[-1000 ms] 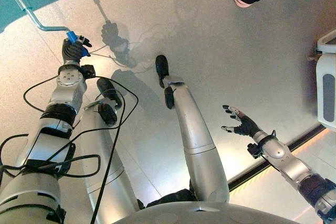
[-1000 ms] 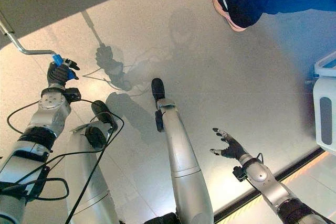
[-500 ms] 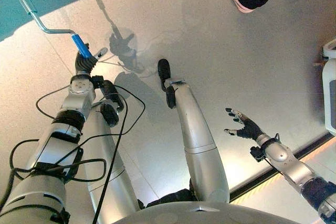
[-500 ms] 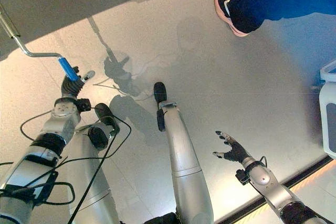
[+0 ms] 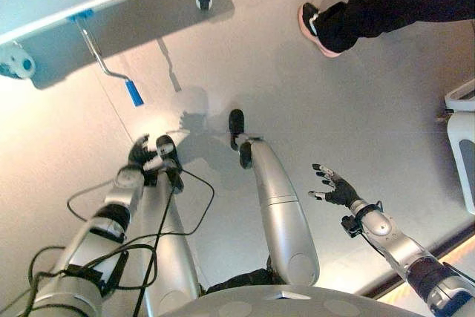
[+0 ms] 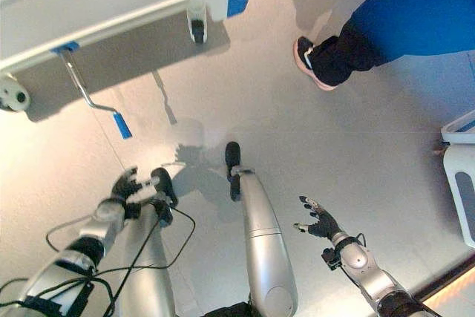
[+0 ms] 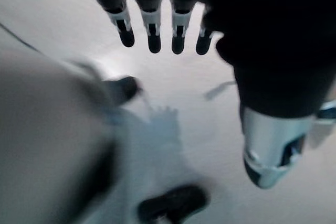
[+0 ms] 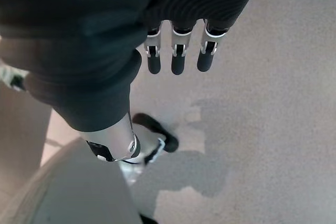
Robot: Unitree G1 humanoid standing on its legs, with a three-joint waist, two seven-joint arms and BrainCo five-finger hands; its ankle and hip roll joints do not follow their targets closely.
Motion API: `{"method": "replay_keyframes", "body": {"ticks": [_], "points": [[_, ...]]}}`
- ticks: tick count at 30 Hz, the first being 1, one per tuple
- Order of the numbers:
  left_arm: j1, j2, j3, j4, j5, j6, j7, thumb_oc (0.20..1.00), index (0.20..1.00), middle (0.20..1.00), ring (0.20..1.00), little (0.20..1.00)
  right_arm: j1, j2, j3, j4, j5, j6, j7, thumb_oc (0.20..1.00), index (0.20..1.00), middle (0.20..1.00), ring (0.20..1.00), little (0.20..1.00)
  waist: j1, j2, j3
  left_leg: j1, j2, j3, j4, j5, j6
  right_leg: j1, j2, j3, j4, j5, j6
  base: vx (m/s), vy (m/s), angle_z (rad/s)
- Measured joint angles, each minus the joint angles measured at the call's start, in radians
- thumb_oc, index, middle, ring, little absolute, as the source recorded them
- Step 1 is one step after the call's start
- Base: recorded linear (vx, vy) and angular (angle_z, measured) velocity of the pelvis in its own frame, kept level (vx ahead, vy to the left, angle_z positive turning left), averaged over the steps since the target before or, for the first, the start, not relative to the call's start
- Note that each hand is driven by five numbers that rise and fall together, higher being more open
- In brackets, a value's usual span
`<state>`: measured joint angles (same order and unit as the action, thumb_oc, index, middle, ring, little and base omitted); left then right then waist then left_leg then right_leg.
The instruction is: Raise the hospital bed
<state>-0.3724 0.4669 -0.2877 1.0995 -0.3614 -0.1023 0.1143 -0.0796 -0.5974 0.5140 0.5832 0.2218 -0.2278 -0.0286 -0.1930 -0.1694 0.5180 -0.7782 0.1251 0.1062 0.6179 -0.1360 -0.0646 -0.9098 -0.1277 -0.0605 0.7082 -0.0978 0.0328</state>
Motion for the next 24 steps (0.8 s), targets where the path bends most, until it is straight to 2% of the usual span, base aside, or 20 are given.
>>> {"method": "replay_keyframes", "body": {"ticks": [1, 2, 3, 4, 6, 7, 8, 9, 11, 12, 13, 14, 15, 16, 17, 21, 24], "points": [[0.037, -0.018, 0.041, 0.016, 0.004, -0.002, -0.015, 1.0, 1.0, 1.0, 1.0, 1.0, -0.019, 0.039, -0.006, 0.053, -0.011, 0.004, -0.003, 1.0, 1.0, 1.0, 1.0, 1.0, 0.014, -0.002, -0.001, 0.064, -0.012, 0.003, -0.04, 0.006, -0.004, 0.052, -0.004, -0.011, -0.038, 0.0, -0.002, -0.02, 0.056, 0.19], [0.046, -0.032, 0.078, 0.031, 0.003, 0.001, -0.016, 1.0, 1.0, 1.0, 1.0, 1.0, -0.034, 0.05, -0.002, 0.084, -0.014, 0.007, -0.003, 1.0, 1.0, 1.0, 1.0, 1.0, 0.026, 0.0, 0.0, 0.094, -0.017, 0.002, 0.023, -0.001, -0.01, 0.091, -0.003, -0.017, -0.056, 0.0, -0.002, 0.07, 0.056, 0.11], [0.059, -0.033, 0.079, 0.046, 0.004, 0.004, -0.019, 1.0, 1.0, 1.0, 1.0, 1.0, -0.04, 0.046, 0.002, 0.083, -0.016, 0.006, -0.001, 1.0, 1.0, 1.0, 1.0, 1.0, 0.041, 0.011, -0.004, 0.118, -0.014, 0.001, 0.026, -0.002, -0.011, 0.108, -0.002, -0.021, -0.06, 0.001, -0.003, 0.07, 0.056, 0.13], [0.087, -0.049, 0.115, 0.051, 0.004, 0.003, -0.037, 1.0, 1.0, 1.0, 1.0, 1.0, -0.075, 0.067, -0.018, 0.139, -0.023, 0.009, 0.0, 1.0, 1.0, 1.0, 1.0, 1.0, 0.039, 0.029, 0.012, 0.186, -0.007, -0.001, -0.025, -0.024, -0.03, 0.159, -0.001, -0.049, -0.079, 0.001, -0.001, 0.09, 0.04, 0.23], [0.12, -0.08, 0.115, 0.094, 0.025, 0.006, -0.068, 1.0, 1.0, 1.0, 1.0, 1.0, -0.113, 0.095, -0.037, 0.225, -0.034, 0.019, 0.008, 1.0, 1.0, 1.0, 1.0, 1.0, 0.058, 0.05, 0.015, 0.26, -0.015, -0.006, -0.069, -0.01, -0.019, 0.235, -0.004, -0.055, -0.103, 0.004, -0.003, 0.14, 0.022, 0.33], [0.127, -0.094, 0.114, 0.135, 0.038, 0.003, -0.085, 1.0, 1.0, 1.0, 1.0, 1.0, -0.132, 0.121, -0.044, 0.319, -0.036, 0.03, 0.011, 1.0, 1.0, 1.0, 1.0, 1.0, 0.074, 0.05, 0.014, 0.308, -0.015, -0.004, -0.096, -0.011, -0.02, 0.276, -0.002, -0.056, -0.118, 0.004, -0.003, 0.16, 0.01, 0.3], [0.154, -0.117, 0.111, 0.157, 0.047, 0.009, -0.097, 1.0, 1.0, 1.0, 1.0, 1.0, -0.122, 0.137, -0.048, 0.363, -0.036, 0.047, 0.018, 1.0, 1.0, 1.0, 1.0, 1.0, 0.088, 0.068, 0.006, 0.378, -0.017, -0.007, -0.131, -0.01, -0.019, 0.35, 0.001, -0.056, -0.138, 0.003, -0.004, 0.12, 0.005, 0.28], [0.172, -0.124, 0.108, 0.16, 0.068, 0.009, -0.108, 1.0, 1.0, 1.0, 1.0, 1.0, -0.11, 0.137, -0.048, 0.365, -0.037, 0.046, 0.025, 1.0, 1.0, 1.0, 1.0, 1.0, 0.095, 0.085, -0.01, 0.395, -0.017, -0.01, -0.142, -0.01, -0.019, 0.371, 0.001, -0.057, -0.144, -0.002, -0.012, 0.17, 0.002, 0.48], [0.2, -0.147, 0.095, 0.175, 0.114, 0.012, -0.127, 1.0, 1.0, 1.0, 1.0, 1.0, -0.137, 0.172, -0.088, 0.511, -0.04, 0.047, 0.045, 1.0, 1.0, 1.0, 1.0, 1.0, 0.106, 0.122, -0.038, 0.466, -0.02, -0.012, -0.199, -0.003, -0.011, 0.445, 0.002, -0.066, -0.189, -0.004, -0.016, 0.12, -0.003, 0.45], [0.23, -0.166, 0.09, 0.18, 0.138, 0.012, -0.144, 1.0, 1.0, 1.0, 1.0, 1.0, -0.126, 0.172, -0.105, 0.568, -0.041, 0.063, 0.056, 1.0, 1.0, 1.0, 1.0, 1.0, 0.122, 0.16, -0.071, 0.511, -0.021, -0.013, -0.232, 0.02, -0.008, 0.495, 0.003, -0.069, -0.206, -0.005, -0.021, 0.11, -0.01, 0.39], [0.265, -0.184, 0.089, 0.183, 0.154, 0.012, -0.156, 1.0, 1.0, 1.0, 1.0, 1.0, -0.101, 0.175, -0.138, 0.598, -0.04, 0.069, 0.066, 1.0, 1.0, 1.0, 1.0, 1.0, 0.13, 0.184, -0.113, 0.555, -0.027, -0.012, -0.262, 0.031, -0.019, 0.533, -0.001, -0.071, -0.216, -0.012, -0.033, 0.1, -0.011, 0.34], [0.285, -0.191, 0.092, 0.181, 0.154, 0.011, -0.162, 1.0, 1.0, 1.0, 1.0, 1.0, -0.094, 0.181, -0.154, 0.624, -0.039, 0.074, 0.075, 1.0, 1.0, 1.0, 1.0, 1.0, 0.133, 0.193, -0.142, 0.575, -0.03, -0.012, -0.28, 0.031, -0.019, 0.552, -0.003, -0.075, -0.227, -0.015, -0.036, 0.1, -0.016, 0.18], [0.315, -0.195, 0.091, 0.193, 0.163, 0.011, -0.167, 1.0, 1.0, 1.0, 1.0, 1.0, -0.075, 0.191, -0.158, 0.64, -0.034, 0.08, 0.087, 1.0, 1.0, 1.0, 1.0, 1.0, 0.132, 0.2, -0.191, 0.595, -0.034, -0.013, -0.304, 0.032, -0.019, 0.574, -0.006, -0.079, -0.24, -0.02, -0.034, 0.08, -0.012, 0.12], [0.328, -0.197, 0.091, 0.198, 0.177, 0.01, -0.168, 1.0, 1.0, 1.0, 1.0, 1.0, -0.061, 0.195, -0.158, 0.64, -0.034, 0.081, 0.095, 1.0, 1.0, 1.0, 1.0, 1.0, 0.131, 0.194, -0.212, 0.597, -0.037, -0.015, -0.314, 0.032, -0.019, 0.579, -0.007, -0.081, -0.245, -0.023, -0.032, 0.05, -0.012, 0.15], [0.333, -0.199, 0.08, 0.196, 0.187, 0.009, -0.168, 1.0, 1.0, 1.0, 1.0, 1.0, -0.051, 0.198, -0.159, 0.641, -0.034, 0.082, 0.103, 1.0, 1.0, 1.0, 1.0, 1.0, 0.134, 0.203, -0.235, 0.607, -0.04, -0.022, -0.325, 0.033, -0.018, 0.595, -0.01, -0.09, -0.251, -0.026, -0.029, 0.07, -0.008, 0.23], [0.343, -0.209, 0.066, 0.205, 0.223, 0.004, -0.177, 1.0, 1.0, 1.0, 1.0, 1.0, -0.001, 0.221, -0.17, 0.656, -0.034, 0.089, 0.129, 1.0, 1.0, 1.0, 1.0, 1.0, 0.139, 0.188, -0.315, 0.666, -0.049, -0.039, -0.386, 0.047, -0.016, 0.653, -0.016, -0.108, -0.279, -0.039, -0.021, 0.08, -0.004, 0.19], [0.367, -0.23, 0.057, 0.213, 0.229, 0.0, -0.175, 1.0, 1.0, 1.0, 1.0, 1.0, 0.048, 0.248, -0.192, 0.684, -0.031, 0.097, 0.138, 1.0, 1.0, 1.0, 1.0, 1.0, 0.154, 0.187, -0.395, 0.718, -0.046, -0.044, -0.439, 0.053, -0.015, 0.704, -0.007, -0.118, -0.324, -0.039, -0.016, 0.07, -0.002, 0.07]]}}
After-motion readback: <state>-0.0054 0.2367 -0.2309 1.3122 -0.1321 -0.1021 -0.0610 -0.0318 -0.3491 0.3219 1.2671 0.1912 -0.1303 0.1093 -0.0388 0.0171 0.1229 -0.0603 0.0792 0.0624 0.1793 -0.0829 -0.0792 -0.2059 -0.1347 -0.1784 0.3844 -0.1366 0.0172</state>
